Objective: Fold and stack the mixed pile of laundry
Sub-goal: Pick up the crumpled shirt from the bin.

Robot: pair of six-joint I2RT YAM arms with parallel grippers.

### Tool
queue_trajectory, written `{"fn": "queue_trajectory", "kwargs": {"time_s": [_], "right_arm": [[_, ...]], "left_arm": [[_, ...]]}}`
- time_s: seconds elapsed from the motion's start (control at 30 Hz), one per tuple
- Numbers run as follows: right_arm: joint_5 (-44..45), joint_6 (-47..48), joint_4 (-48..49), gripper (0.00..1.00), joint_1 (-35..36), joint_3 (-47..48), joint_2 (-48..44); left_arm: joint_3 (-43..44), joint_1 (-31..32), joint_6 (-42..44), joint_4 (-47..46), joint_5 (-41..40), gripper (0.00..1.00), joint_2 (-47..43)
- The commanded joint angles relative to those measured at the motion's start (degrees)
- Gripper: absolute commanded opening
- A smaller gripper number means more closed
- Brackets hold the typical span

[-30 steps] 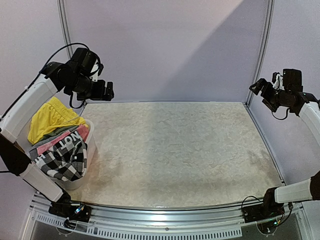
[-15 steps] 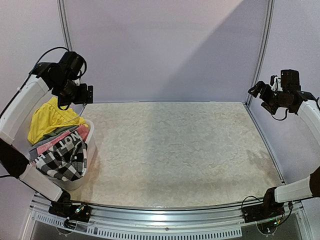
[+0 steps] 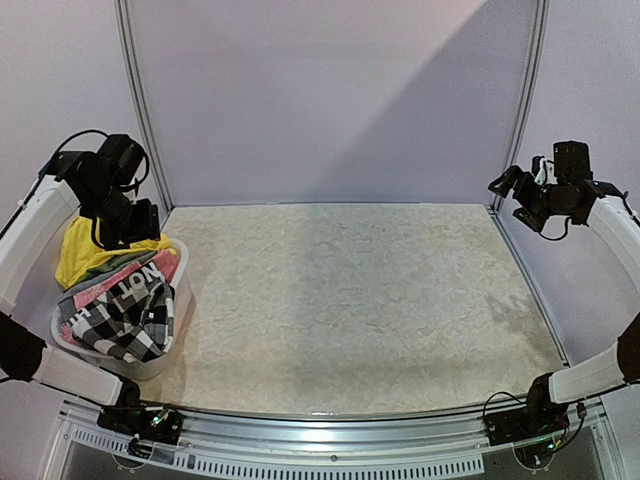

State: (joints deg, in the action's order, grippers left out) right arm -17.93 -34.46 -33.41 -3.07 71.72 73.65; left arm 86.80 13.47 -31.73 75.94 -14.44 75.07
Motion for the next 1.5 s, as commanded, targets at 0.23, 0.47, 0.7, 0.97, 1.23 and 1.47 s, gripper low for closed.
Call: {"fn": "queue_trajectory", "kwargs": {"time_s": [0.23,0.47,0.7,0.97,1.23,1.47], "right_arm": [[-4.8,-0.6,1.0,0.99,-0.2,2.4,5.1],[-5.8,-0.5,1.1,0.99,-0.2,2.3,6.7],[-6.4,-0.4,0.9,0.99,-0.2,2.1,6.9],[-6.5,0.7,-0.4,0.99,-0.2,2.1,6.8],[-6.7,1.0,-1.1,0.99,-0.2,1.8,6.2],[-6.7,0.9,-1.0,0.99,-0.2,1.5,4.9]], "left_arm": [[-11.6,-0.2,-4.7,12.7,9.9,0.5,-7.9],[-16.7,0.0,-6.1,13.1,10.9,0.45,-11.4],[-21.6,0.0,-6.9,10.2,9.1,0.44,-11.8],[-25.5,0.0,-6.7,4.9,7.1,0.44,-11.2],[-29.7,-0.2,-6.8,-5.1,7.5,0.34,-10.8],[-29.4,-0.4,-5.3,-9.3,5.3,0.0,-11.9]]}}
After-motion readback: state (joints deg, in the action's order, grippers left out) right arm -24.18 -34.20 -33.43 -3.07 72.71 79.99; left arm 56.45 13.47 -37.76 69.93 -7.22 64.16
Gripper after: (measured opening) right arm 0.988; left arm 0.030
